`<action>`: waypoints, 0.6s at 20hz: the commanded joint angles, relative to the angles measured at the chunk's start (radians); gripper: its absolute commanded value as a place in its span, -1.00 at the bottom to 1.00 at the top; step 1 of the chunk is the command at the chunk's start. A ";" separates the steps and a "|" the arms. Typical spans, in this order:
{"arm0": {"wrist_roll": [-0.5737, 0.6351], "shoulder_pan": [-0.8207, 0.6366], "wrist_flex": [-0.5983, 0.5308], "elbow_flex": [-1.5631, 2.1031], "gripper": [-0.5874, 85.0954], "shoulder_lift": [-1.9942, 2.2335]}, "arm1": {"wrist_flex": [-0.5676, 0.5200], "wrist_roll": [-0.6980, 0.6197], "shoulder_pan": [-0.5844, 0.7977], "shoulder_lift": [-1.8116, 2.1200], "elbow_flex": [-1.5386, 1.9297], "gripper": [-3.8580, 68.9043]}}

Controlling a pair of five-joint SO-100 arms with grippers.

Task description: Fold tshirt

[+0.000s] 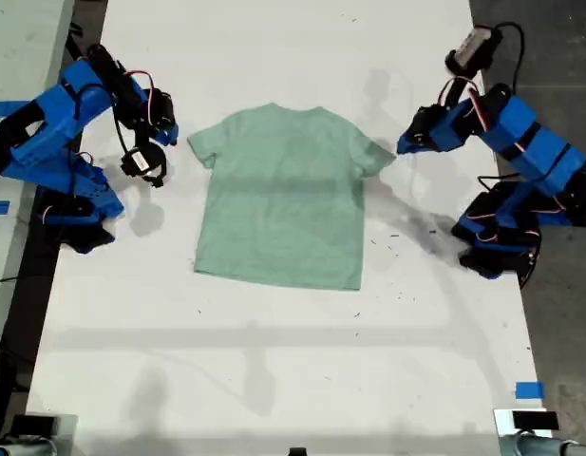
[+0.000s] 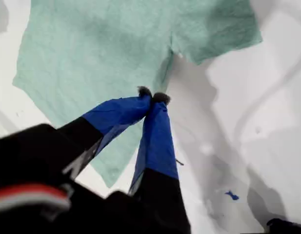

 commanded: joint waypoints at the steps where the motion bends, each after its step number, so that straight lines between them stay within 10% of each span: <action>1: 0.075 -0.091 0.052 -0.164 -0.99 -0.095 | 0.003 -0.123 0.094 -0.143 -0.186 -0.89; 10: 0.167 -0.239 0.120 -0.371 -0.99 -0.288 | 0.046 -0.233 0.175 -0.483 -0.545 -0.88; 12: 0.167 -0.227 0.115 -0.371 -0.99 -0.302 | 0.021 -0.265 0.170 -0.479 -0.488 -0.42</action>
